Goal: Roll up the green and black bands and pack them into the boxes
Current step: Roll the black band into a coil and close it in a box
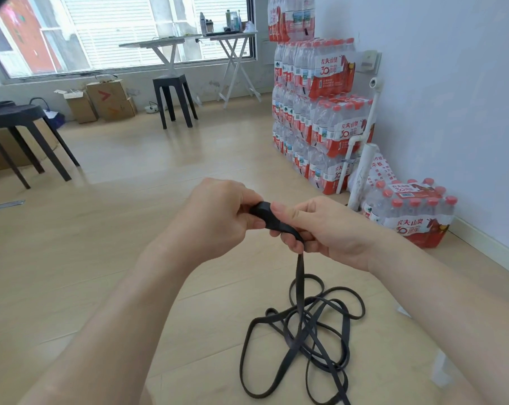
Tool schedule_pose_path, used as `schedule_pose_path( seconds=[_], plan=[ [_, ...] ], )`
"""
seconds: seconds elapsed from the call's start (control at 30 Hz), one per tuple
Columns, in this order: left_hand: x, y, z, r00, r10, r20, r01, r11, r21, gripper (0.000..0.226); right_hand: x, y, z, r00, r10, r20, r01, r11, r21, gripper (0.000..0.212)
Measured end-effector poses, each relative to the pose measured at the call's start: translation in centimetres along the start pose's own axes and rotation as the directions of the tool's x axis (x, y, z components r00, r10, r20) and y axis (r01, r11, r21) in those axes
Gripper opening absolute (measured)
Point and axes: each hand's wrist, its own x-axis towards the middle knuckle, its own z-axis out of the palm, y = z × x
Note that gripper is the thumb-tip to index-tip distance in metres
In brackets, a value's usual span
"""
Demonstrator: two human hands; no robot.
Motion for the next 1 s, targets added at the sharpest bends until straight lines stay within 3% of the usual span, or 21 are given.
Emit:
schedule_pose_path(
  seconds=[0.1, 0.2, 0.33, 0.4, 0.43, 0.47, 0.57, 0.67, 0.8, 1.0],
  plan=[
    [-0.1, -0.2, 0.2, 1.000, -0.005, -0.005, 0.005, 1.000, -0.011, 0.014, 0.1, 0.2, -0.1, 1.000, -0.011, 0.010, 0.011, 0.999, 0.033, 0.040],
    [-0.2, -0.3, 0.3, 0.991, -0.132, 0.006, 0.127, 0.940, -0.316, 0.017, 0.2, 0.4, -0.4, 0.999, -0.033, 0.024, 0.031, 0.995, 0.091, 0.042],
    [-0.3, -1.0, 1.3, 0.965, -0.190, 0.179, 0.257, 0.586, -0.768, 0.011, 0.0, 0.2, -0.5, 0.990, -0.111, 0.083, 0.081, 0.949, 0.305, 0.035],
    [-0.3, -0.8, 2.2, 0.951, -0.196, 0.239, 0.299, 0.392, -0.870, 0.014, 0.0, 0.1, -0.4, 0.984, -0.137, 0.110, 0.082, 0.914, 0.398, 0.033],
    [-0.2, -0.8, 2.5, 0.953, -0.200, 0.226, 0.287, 0.372, -0.883, 0.016, 0.0, 0.1, -0.4, 0.983, -0.135, 0.125, 0.071, 0.907, 0.415, 0.034],
    [-0.1, -0.6, 2.5, 0.960, -0.204, 0.189, 0.260, 0.408, -0.875, 0.016, 0.0, 0.1, -0.5, 0.983, -0.119, 0.139, 0.054, 0.914, 0.403, 0.035],
    [0.1, -0.7, 1.5, 0.980, -0.196, 0.042, 0.164, 0.662, -0.731, 0.007, -0.2, -0.2, -1.0, 0.990, -0.007, 0.140, -0.025, 0.974, 0.225, 0.051],
    [0.2, -0.8, 0.5, 0.982, -0.185, -0.022, 0.143, 0.827, -0.543, 0.023, -0.4, -0.6, -1.2, 0.996, 0.065, 0.062, -0.071, 0.993, 0.091, 0.068],
    [0.2, -0.4, 0.4, 0.987, -0.160, -0.014, 0.141, 0.901, -0.410, 0.027, -0.3, -0.6, -0.7, 0.999, 0.051, 0.010, -0.051, 0.998, 0.023, 0.060],
    [0.2, -0.4, 0.4, 0.995, -0.095, -0.033, 0.085, 0.970, -0.228, 0.017, -0.2, -0.5, -0.2, 0.999, 0.050, -0.009, -0.050, 0.999, 0.017, 0.057]
  ],
)
